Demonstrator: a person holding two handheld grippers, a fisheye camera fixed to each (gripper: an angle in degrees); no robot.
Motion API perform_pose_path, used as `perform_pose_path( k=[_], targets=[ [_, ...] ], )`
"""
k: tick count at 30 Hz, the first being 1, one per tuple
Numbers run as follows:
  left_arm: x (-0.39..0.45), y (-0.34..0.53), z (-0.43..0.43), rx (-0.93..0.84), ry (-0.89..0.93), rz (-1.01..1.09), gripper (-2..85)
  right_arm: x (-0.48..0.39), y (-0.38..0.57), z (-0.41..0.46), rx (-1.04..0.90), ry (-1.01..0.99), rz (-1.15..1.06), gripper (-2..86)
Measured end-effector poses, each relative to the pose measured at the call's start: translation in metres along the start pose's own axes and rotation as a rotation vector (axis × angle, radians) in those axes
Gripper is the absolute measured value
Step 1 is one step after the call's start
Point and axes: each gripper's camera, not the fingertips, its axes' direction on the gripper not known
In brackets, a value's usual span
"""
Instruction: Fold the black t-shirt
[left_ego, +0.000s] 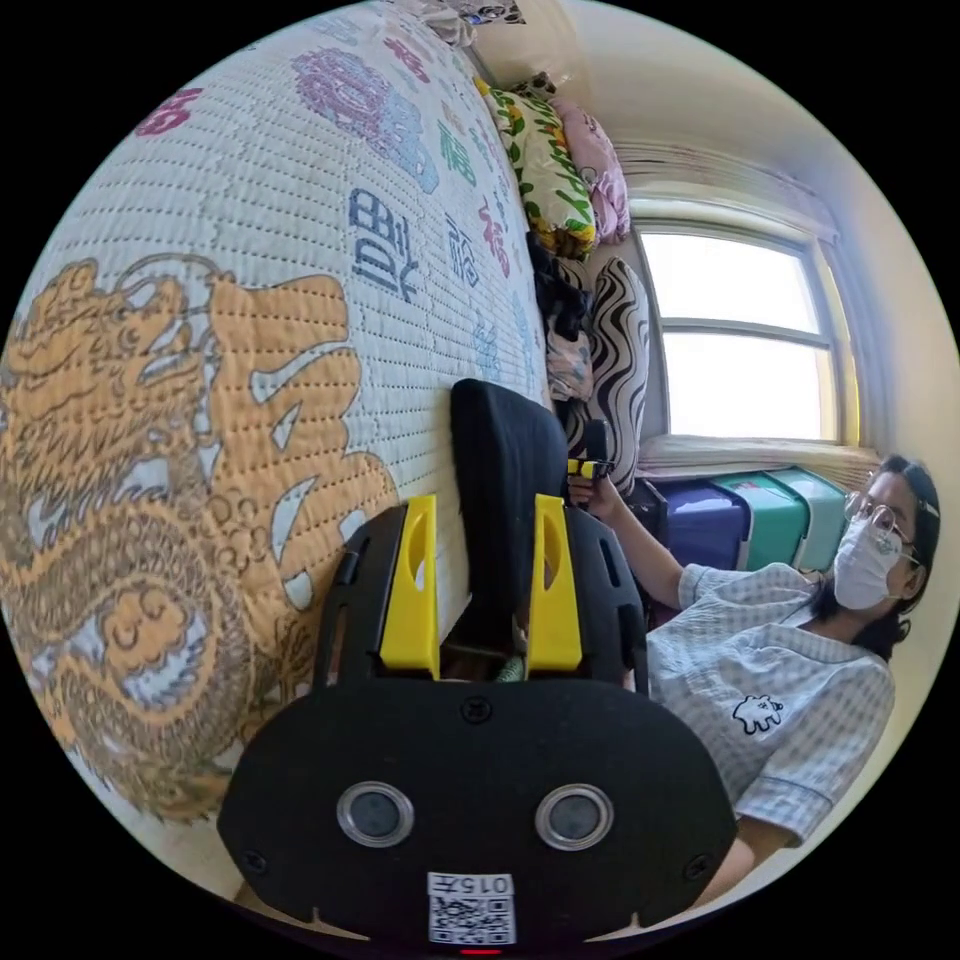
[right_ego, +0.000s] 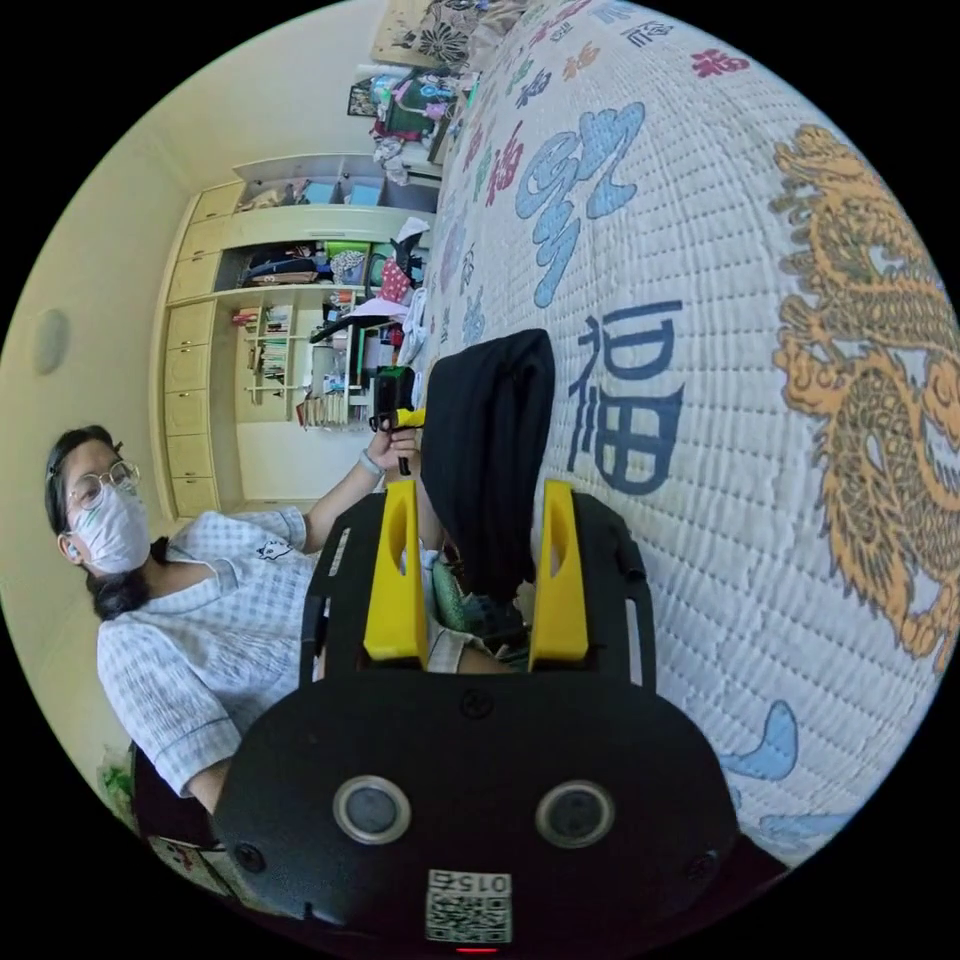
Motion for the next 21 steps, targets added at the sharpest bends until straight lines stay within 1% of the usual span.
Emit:
perform_pose_path(
  k=[2,3,6,9,12,14,18,21],
  targets=[
    [0.005,-0.016,0.012,-0.026,0.095,0.015,13.2,0.012,-0.01,0.009,0.009,-0.056,-0.02,16.3],
    [0.007,-0.022,0.016,-0.043,0.109,0.019,13.1,0.017,-0.019,0.017,-0.004,-0.075,-0.035,15.8],
    [0.025,-0.045,0.036,-0.112,0.107,0.059,12.1,0.028,-0.041,0.035,-0.048,-0.075,-0.058,13.7],
    [0.038,-0.06,0.04,-0.155,0.124,0.049,10.6,0.041,-0.057,0.052,-0.073,-0.107,-0.058,11.5],
    [0.048,-0.064,0.027,-0.149,0.143,0.039,8.4,0.056,-0.064,0.065,-0.065,-0.129,-0.048,8.0],
    [0.058,-0.066,0.013,-0.148,0.162,-0.007,7.1,0.06,-0.066,0.071,-0.052,-0.119,-0.038,6.9],
    [0.094,-0.067,-0.019,-0.153,0.121,0.008,6.2,0.048,-0.076,0.09,-0.054,-0.085,-0.056,6.0],
    [0.128,-0.064,-0.082,-0.087,0.16,0.02,6.0,0.021,-0.097,0.117,-0.06,-0.063,-0.118,6.0]
  ],
)
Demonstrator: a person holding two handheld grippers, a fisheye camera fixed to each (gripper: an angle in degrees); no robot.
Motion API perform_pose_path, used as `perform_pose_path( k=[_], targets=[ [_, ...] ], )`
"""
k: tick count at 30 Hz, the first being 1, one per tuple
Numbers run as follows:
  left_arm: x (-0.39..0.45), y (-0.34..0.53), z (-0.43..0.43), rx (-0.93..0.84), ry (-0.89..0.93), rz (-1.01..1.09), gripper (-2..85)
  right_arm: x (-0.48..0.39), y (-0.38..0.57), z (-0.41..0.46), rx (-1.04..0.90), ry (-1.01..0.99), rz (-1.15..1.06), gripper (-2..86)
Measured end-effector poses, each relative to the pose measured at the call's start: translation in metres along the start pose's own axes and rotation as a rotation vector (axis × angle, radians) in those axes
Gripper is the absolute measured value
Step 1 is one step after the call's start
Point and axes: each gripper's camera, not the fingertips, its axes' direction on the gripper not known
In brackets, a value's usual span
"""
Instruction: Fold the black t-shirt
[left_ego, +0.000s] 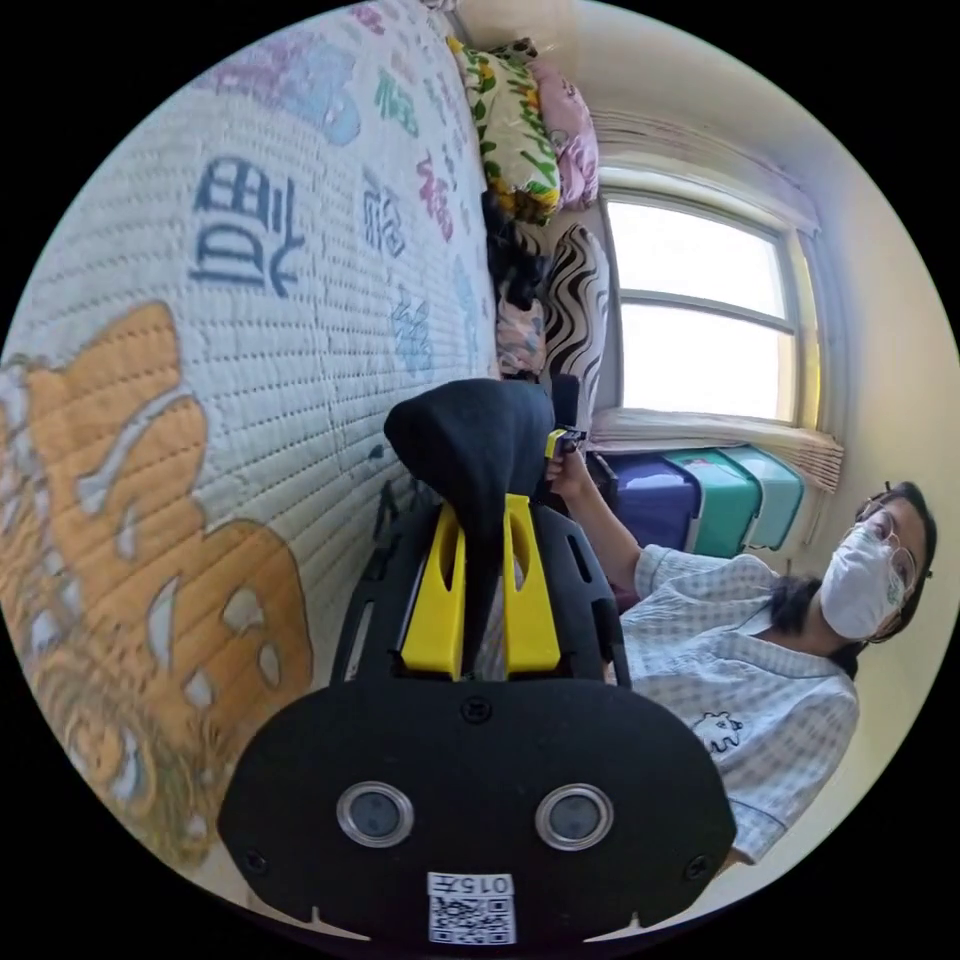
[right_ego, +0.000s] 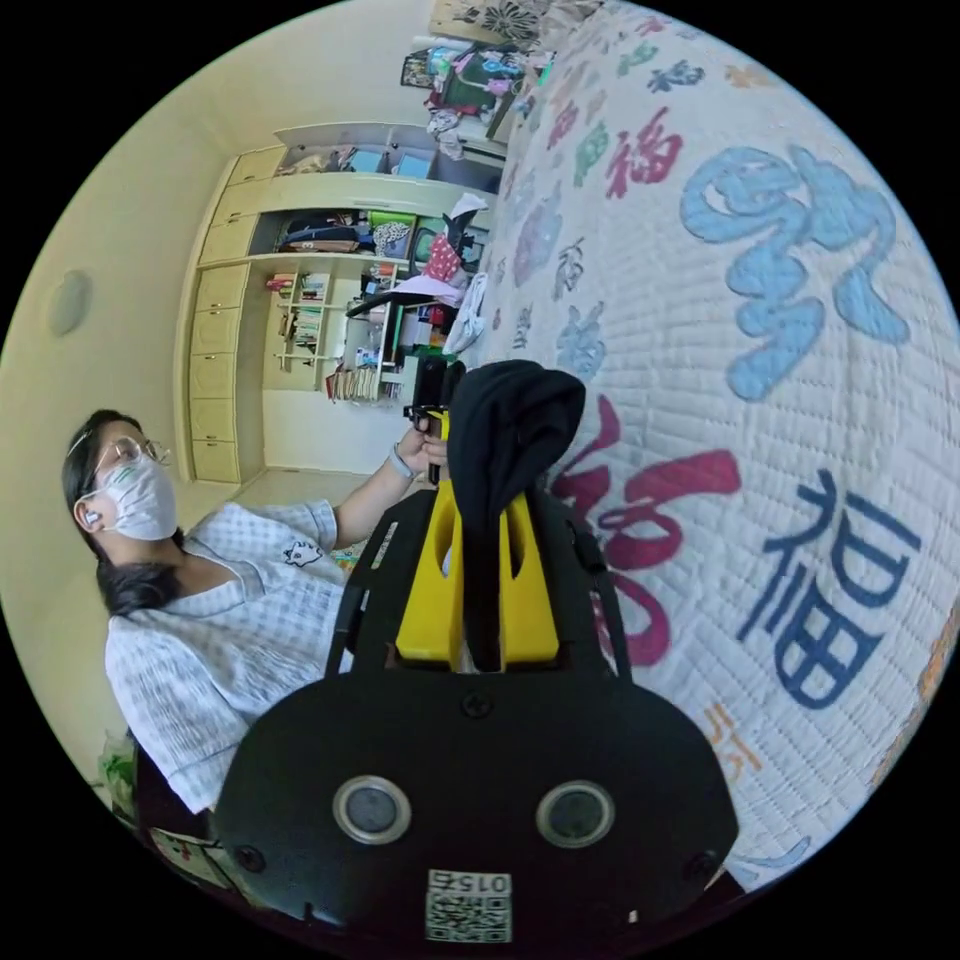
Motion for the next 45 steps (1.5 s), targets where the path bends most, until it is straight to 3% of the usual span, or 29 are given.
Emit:
perform_pose_path(
  k=[6,11,14,20,25,30,35,37,41,45],
  targets=[
    [0.113,0.022,-0.216,0.12,-0.15,0.09,6.0,-0.057,-0.117,0.122,-0.068,-0.023,-0.156,6.0],
    [0.16,0.026,-0.438,0.246,-0.291,-0.008,6.1,-0.08,-0.239,0.261,-0.112,-0.075,-0.239,6.0],
    [0.157,0.024,-0.525,0.315,-0.313,-0.092,6.1,-0.072,-0.303,0.341,-0.119,-0.101,-0.223,6.0],
    [0.111,0.018,-0.601,0.426,-0.338,-0.246,6.0,-0.016,-0.381,0.466,-0.158,-0.051,-0.098,5.9],
    [0.074,0.012,-0.603,0.455,-0.328,-0.303,6.0,0.052,-0.402,0.542,-0.177,0.03,-0.007,6.0],
    [0.109,0.037,-0.605,0.519,-0.377,-0.214,4.9,0.082,-0.384,0.568,-0.11,-0.013,-0.005,5.7],
    [0.231,0.132,-0.567,0.612,-0.676,-0.05,-0.2,0.059,-0.327,0.57,0.062,0.175,-0.179,0.8],
    [0.279,0.176,-0.531,0.677,-0.789,0.009,-0.5,0.027,-0.281,0.584,0.115,0.309,-0.36,0.0],
    [0.365,0.267,-0.41,0.756,-1.073,0.06,-0.4,-0.024,-0.196,0.646,0.081,0.613,-0.651,-0.3],
    [0.389,0.314,-0.303,0.798,-1.293,-0.068,1.5,-0.036,-0.111,0.748,-0.03,0.839,-0.799,0.5]
  ],
)
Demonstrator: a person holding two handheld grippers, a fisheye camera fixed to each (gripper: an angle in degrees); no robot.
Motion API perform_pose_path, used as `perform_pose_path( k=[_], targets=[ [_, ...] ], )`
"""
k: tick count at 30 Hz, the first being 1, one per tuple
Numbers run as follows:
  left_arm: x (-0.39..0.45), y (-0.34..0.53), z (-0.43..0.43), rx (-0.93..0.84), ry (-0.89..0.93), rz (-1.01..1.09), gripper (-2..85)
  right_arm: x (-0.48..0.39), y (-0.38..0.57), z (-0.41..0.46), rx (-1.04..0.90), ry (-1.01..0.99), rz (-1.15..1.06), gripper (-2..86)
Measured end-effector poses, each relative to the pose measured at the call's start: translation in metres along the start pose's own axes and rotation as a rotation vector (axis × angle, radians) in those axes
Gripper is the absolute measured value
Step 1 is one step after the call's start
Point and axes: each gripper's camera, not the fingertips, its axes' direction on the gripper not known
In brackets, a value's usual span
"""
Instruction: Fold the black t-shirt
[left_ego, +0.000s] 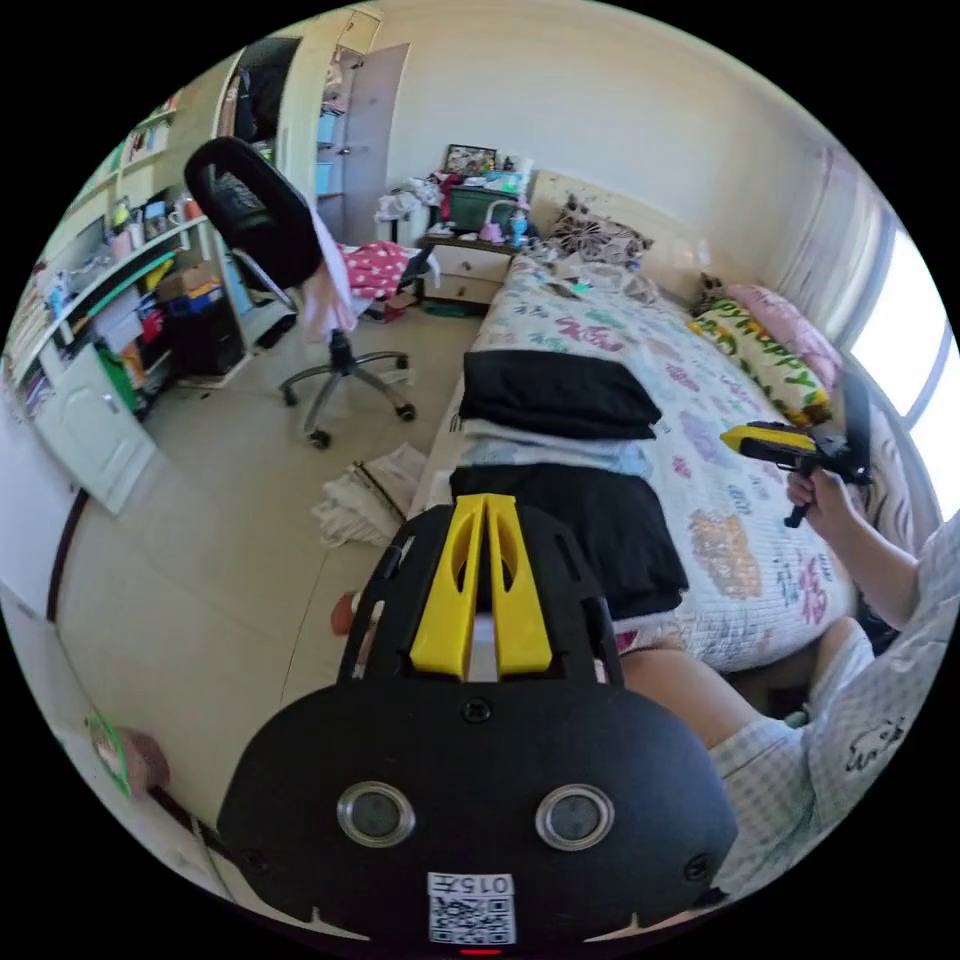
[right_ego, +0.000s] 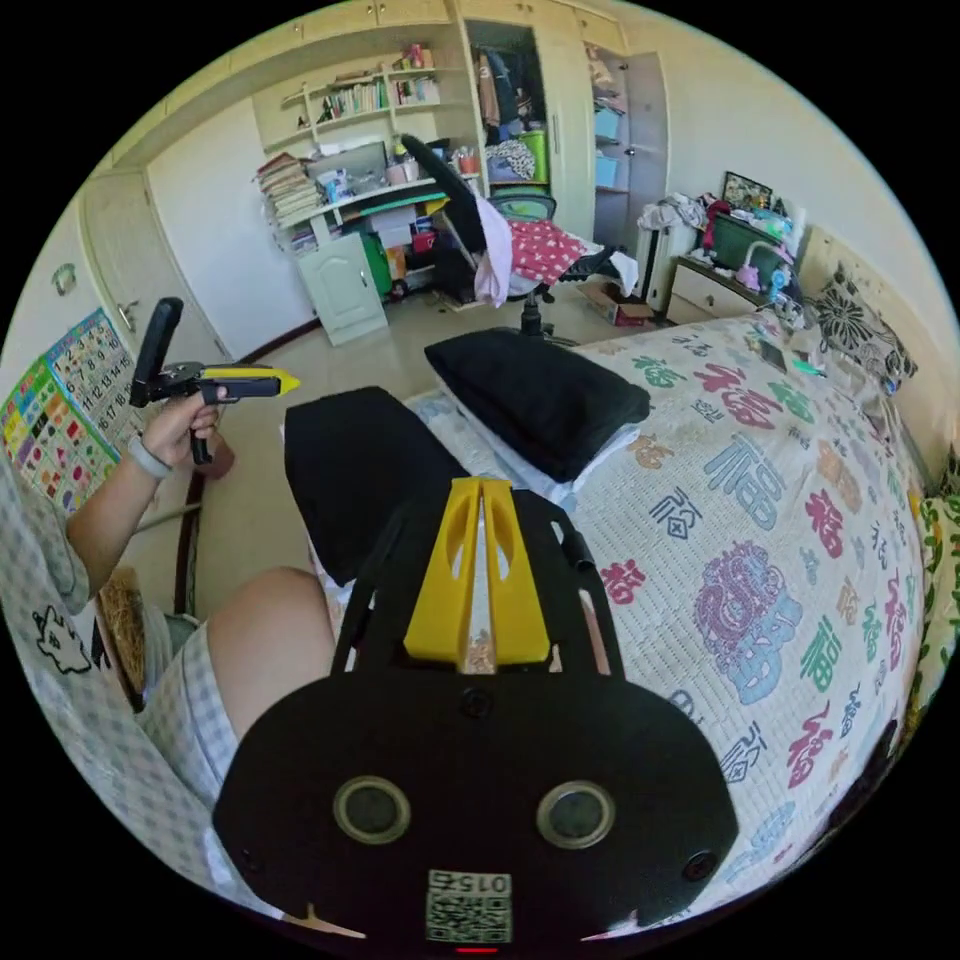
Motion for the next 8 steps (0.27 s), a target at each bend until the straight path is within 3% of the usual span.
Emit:
perform_pose_path(
  k=[8],
  targets=[
    [0.097,0.074,-0.001,-0.024,-0.085,-0.036,10.3,-0.136,0.017,0.104,-0.308,-0.207,-0.179,10.9]
  ],
)
